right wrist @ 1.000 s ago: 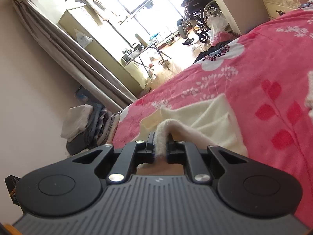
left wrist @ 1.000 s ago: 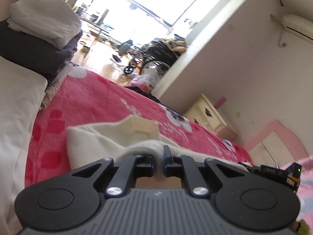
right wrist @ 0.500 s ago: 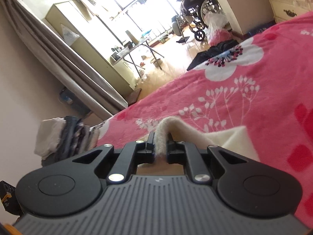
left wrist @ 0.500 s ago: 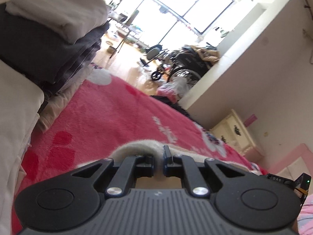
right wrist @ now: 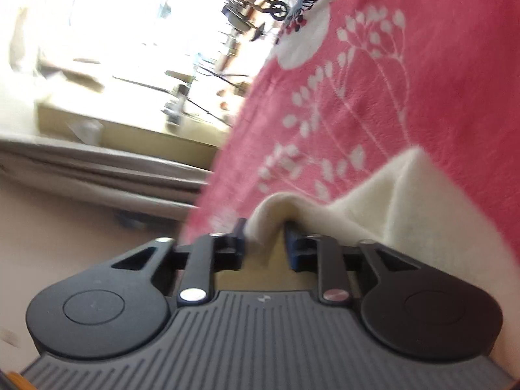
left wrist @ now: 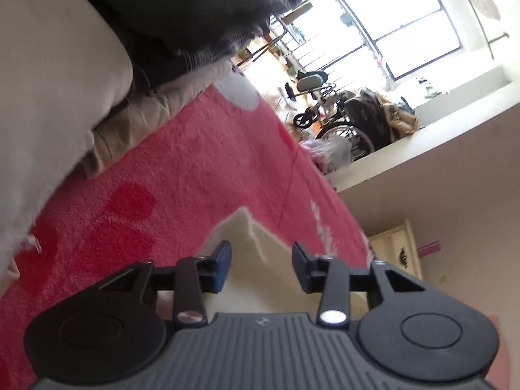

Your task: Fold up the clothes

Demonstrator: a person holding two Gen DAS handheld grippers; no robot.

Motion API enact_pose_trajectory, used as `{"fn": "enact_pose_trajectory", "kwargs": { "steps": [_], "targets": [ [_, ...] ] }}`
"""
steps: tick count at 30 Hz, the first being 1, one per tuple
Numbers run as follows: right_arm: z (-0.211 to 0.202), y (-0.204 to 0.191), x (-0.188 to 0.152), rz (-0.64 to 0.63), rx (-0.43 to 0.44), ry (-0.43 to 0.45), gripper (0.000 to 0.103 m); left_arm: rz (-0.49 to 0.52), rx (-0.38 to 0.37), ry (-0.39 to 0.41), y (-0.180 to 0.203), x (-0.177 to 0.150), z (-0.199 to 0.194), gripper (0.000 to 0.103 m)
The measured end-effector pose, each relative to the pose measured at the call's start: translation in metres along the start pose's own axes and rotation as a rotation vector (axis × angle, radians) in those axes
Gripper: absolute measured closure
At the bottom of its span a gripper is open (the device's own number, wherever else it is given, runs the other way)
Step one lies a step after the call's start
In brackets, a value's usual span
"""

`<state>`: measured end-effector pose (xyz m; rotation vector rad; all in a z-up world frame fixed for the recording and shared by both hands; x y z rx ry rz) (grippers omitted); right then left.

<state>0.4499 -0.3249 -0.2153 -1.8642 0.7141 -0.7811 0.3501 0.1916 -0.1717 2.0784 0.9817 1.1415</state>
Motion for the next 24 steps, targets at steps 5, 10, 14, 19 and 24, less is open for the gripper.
{"fn": "enact_pose_trajectory", "kwargs": {
  "steps": [5, 10, 14, 19, 24],
  "targets": [
    [-0.021, 0.007, 0.014, 0.18, 0.168, 0.129, 0.028, -0.016, -0.015, 0.038, -0.001, 0.005, -0.011, 0.056],
    [-0.063, 0.01, 0.014, 0.186, 0.175, 0.147, 0.025, 0.102, -0.09, -0.034, 0.025, -0.009, -0.047, 0.052],
    [-0.127, 0.007, -0.013, 0.14, 0.19, 0.055, 0.024, 0.217, -0.165, -0.186, 0.046, -0.035, -0.093, 0.043],
    [-0.22, 0.032, -0.066, 0.143, 0.108, 0.016, 0.022, 0.263, -0.112, -0.388, 0.029, -0.087, -0.141, 0.042],
    [-0.251, 0.081, -0.11, 0.155, -0.07, 0.013, 0.021, 0.259, -0.015, -0.415, -0.013, -0.129, -0.158, 0.037]
  ]
}}
Point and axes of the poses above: each gripper's, at about its wrist camera, not at the fingertips, and z roughly the way its jaws point, y to its right, x to its top, the point moved 1 cm from there along z, roughly the way its jaws point, and after that the axes turned 9 degrees about y, right-handed, at the moved point
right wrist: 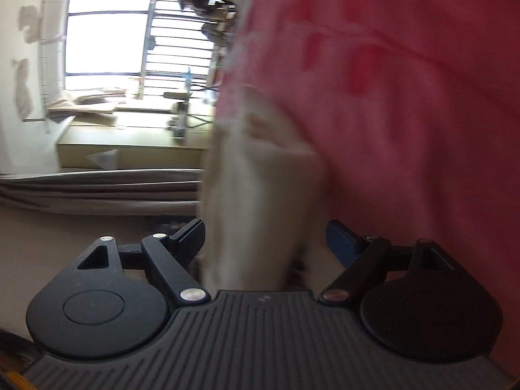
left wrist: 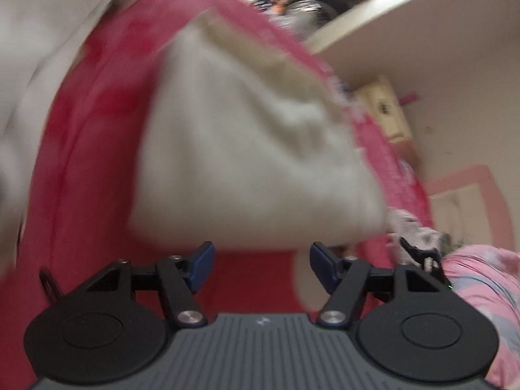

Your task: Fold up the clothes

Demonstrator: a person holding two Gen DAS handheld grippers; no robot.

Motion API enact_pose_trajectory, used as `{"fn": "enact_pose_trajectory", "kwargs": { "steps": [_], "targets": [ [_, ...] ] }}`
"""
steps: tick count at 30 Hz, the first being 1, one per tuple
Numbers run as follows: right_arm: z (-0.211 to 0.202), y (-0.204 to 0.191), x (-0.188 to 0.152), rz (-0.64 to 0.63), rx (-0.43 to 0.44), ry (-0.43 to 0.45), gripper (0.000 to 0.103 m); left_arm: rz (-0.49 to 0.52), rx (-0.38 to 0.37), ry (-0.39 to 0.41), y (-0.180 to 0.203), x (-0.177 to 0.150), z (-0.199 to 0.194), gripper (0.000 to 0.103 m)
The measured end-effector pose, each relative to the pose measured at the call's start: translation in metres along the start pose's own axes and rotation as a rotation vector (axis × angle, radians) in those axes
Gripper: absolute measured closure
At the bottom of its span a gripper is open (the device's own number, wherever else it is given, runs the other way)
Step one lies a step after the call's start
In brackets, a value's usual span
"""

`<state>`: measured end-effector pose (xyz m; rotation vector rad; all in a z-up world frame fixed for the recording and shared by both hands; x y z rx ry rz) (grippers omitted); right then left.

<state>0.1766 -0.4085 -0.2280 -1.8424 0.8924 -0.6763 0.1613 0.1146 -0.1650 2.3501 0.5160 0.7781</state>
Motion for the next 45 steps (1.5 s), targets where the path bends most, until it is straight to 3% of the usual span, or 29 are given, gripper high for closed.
{"fn": "enact_pose_trajectory", "kwargs": {
  "steps": [6, 10, 16, 18, 19, 23, 26, 29, 33, 37, 43, 45],
  "targets": [
    [0.034, -0.017, -0.002, -0.167, -0.012, -0.005, 0.023, -0.078, 0.073, 0.074, -0.033, 0.004, 0.022, 0.033],
    [0.064, -0.035, 0.001, -0.26, -0.029, -0.011, 0.022, -0.113, 0.053, 0.111, -0.042, 0.012, 0.037, 0.027],
    [0.094, -0.045, 0.003, -0.307, -0.029, 0.048, 0.021, -0.218, 0.044, 0.213, -0.052, 0.018, 0.043, 0.027],
    [0.097, -0.046, 0.006, -0.316, -0.023, 0.07, 0.021, -0.249, 0.07, 0.245, -0.051, 0.022, 0.046, 0.034],
    [0.098, -0.047, 0.008, -0.323, -0.025, 0.078, 0.023, -0.258, 0.087, 0.258, -0.05, 0.023, 0.048, 0.044],
    [0.1, -0.047, 0.016, -0.343, -0.063, 0.105, 0.056, -0.238, 0.13, 0.266, -0.043, 0.029, 0.046, 0.069],
    [0.091, -0.046, 0.017, -0.33, -0.039, 0.123, 0.068, -0.196, 0.129, 0.276, -0.03, 0.03, 0.034, 0.077],
    [0.075, -0.052, 0.015, -0.325, -0.004, 0.144, 0.072, -0.217, 0.067, 0.276, -0.024, 0.032, 0.02, 0.079],
    [0.05, -0.059, 0.006, -0.329, 0.017, 0.148, 0.073, -0.153, 0.012, 0.238, -0.009, 0.025, -0.002, 0.079],
    [0.005, -0.054, -0.016, -0.317, 0.007, 0.138, 0.074, -0.059, -0.025, 0.148, 0.005, -0.002, -0.033, 0.079],
    [-0.107, -0.022, -0.08, -0.274, -0.044, 0.069, 0.075, 0.153, -0.094, -0.07, 0.009, -0.067, -0.11, 0.079],
    [-0.149, -0.007, -0.106, -0.251, -0.078, 0.046, 0.075, 0.187, -0.113, -0.177, 0.003, -0.094, -0.127, 0.077]
  ]
}}
Point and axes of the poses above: each gripper's, at about its wrist camera, not at the fingertips, and z roughly the way its jaws point, y to its right, x to its top, the point moved 1 cm from there along z, roughly the way its jaws point, and after that the axes turned 9 degrees about y, right-handed, at the moved point
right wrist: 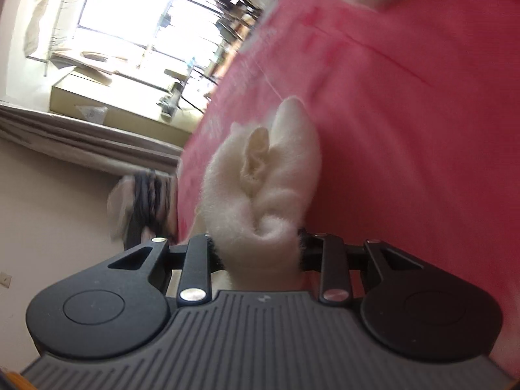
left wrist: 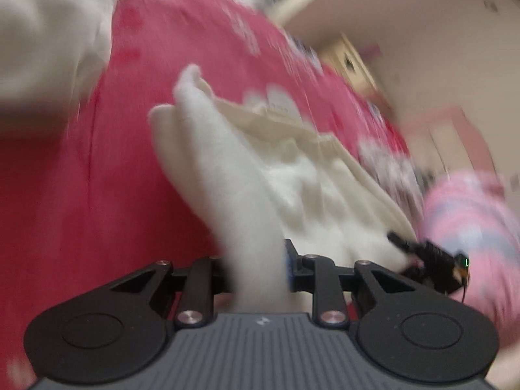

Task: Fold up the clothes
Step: 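Open both tools and release the folded sweater, then move the right tool to the folded sweater edge and close it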

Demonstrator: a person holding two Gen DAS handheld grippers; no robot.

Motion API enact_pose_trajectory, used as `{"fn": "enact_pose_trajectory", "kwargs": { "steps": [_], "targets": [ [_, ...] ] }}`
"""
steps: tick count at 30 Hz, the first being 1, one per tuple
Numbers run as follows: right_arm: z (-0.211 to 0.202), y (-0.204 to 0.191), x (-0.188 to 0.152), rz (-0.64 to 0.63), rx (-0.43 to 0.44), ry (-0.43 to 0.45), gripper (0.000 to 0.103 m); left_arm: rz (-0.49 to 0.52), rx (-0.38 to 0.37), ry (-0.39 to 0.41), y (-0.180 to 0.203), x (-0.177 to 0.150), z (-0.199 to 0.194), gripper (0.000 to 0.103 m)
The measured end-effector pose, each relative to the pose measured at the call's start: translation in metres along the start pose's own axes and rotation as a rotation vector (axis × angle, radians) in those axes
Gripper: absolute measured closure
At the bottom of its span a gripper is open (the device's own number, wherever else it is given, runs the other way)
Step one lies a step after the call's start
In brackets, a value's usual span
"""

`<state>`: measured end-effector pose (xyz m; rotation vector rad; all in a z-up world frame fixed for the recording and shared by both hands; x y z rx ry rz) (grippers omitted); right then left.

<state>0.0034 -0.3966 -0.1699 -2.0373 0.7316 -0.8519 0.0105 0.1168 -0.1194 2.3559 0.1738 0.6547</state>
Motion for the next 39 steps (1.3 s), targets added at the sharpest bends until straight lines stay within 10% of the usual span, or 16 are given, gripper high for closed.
{"fn": "enact_pose_trajectory", "kwargs": {
  "steps": [4, 7, 13, 19, 28, 39],
  "targets": [
    [-0.054, 0.022, -0.053, -0.081, -0.161, -0.058, 0.058, 0.061, 0.069, -0.195, -0.006, -0.043, -0.003, 0.063],
    [-0.072, 0.026, -0.066, -0.257, -0.339, -0.08, 0.045, 0.181, 0.153, -0.126, -0.005, -0.044, -0.02, 0.061],
    [-0.102, -0.051, -0.049, -0.673, -0.333, 0.05, 0.038, 0.334, 0.189, 0.041, 0.034, 0.002, -0.062, 0.049],
    [-0.067, -0.143, -0.023, -1.044, -0.121, 0.142, 0.008, 0.797, 0.298, -0.014, 0.122, 0.034, -0.018, 0.044],
    [0.084, -0.178, -0.049, -1.435, -0.099, -0.358, 0.028, 1.031, 0.301, -0.234, 0.128, -0.018, 0.085, 0.048],
    [0.155, -0.163, -0.091, -1.524, 0.2, -0.456, 0.053, 0.947, 0.172, -0.141, 0.087, 0.007, 0.072, 0.053]
  ]
}}
Point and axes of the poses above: each gripper's, at about its wrist camera, not at the fingertips, and z roughly the way its jaws point, y to its right, x to its top, the point moved 1 cm from there along z, roughly the way its jaws point, and after that the axes turned 9 degrees about y, right-handed, at the moved point
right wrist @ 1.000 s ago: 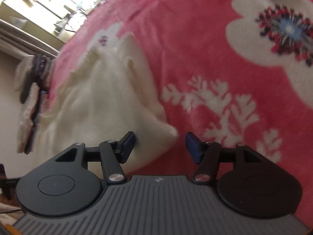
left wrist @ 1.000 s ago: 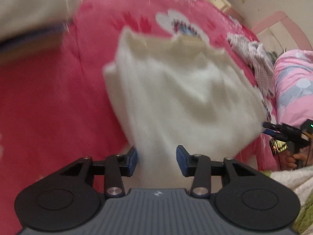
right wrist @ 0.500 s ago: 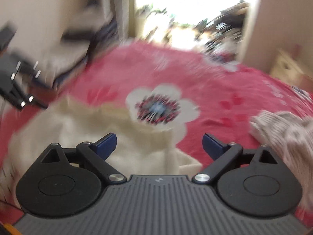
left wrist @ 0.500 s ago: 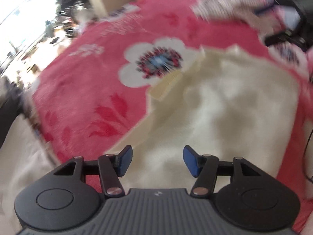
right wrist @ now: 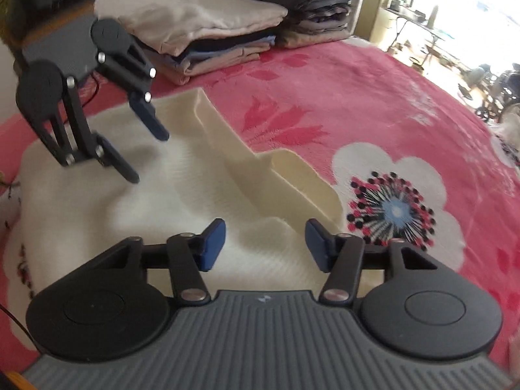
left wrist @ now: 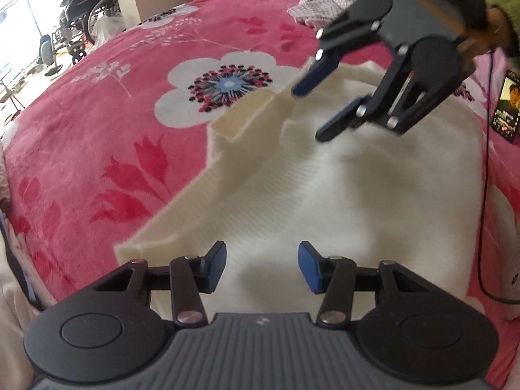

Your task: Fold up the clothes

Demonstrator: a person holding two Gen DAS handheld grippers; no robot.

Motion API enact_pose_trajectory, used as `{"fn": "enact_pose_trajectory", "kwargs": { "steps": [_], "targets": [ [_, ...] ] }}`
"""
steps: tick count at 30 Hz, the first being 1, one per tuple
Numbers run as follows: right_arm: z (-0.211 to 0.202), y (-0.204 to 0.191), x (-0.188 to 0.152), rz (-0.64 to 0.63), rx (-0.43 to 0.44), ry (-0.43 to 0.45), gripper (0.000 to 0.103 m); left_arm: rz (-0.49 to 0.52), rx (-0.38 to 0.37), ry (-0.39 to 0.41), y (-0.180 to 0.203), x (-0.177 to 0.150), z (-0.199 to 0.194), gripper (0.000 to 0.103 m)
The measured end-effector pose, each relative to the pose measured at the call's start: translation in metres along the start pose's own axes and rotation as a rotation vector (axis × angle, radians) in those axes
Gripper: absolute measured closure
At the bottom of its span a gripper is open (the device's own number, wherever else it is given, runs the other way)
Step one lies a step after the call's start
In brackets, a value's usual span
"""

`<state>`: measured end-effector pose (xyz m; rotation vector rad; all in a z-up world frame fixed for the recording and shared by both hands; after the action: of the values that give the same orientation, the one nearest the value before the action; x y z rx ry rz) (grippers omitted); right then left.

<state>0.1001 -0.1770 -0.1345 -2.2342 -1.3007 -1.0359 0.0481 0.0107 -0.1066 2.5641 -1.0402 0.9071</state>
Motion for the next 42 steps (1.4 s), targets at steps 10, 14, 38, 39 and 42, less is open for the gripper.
{"fn": "enact_pose_trajectory", "kwargs": {
  "steps": [10, 14, 38, 39, 42],
  "targets": [
    [0.04, 0.012, -0.006, -0.068, 0.124, -0.072, 0.056, -0.032, -0.071, 0.018, -0.036, -0.004, 0.04, 0.048],
    [0.048, 0.016, -0.013, -0.033, 0.157, -0.093, 0.056, -0.039, -0.091, 0.026, -0.042, -0.007, 0.05, 0.042],
    [0.035, 0.006, 0.006, -0.266, -0.051, -0.008, 0.101, -0.078, 0.11, 0.183, -0.065, 0.006, 0.025, 0.098],
    [0.037, 0.007, 0.005, -0.273, -0.058, -0.006, 0.101, -0.082, 0.115, 0.185, -0.067, 0.006, 0.027, 0.098],
    [0.045, 0.01, 0.003, -0.289, -0.08, 0.0, 0.101, -0.071, 0.135, 0.167, -0.069, 0.001, 0.04, 0.098]
  ]
}}
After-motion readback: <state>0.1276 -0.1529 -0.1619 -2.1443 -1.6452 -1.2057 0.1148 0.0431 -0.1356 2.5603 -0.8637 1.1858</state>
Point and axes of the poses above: each gripper's, at about its wrist camera, not at the fingertips, and z roughly the way its jaws point, y to its right, x to its top, the point moved 1 cm from there along z, roughly the way its jaws point, and after that the axes turned 9 degrees about y, right-handed, at the moved point
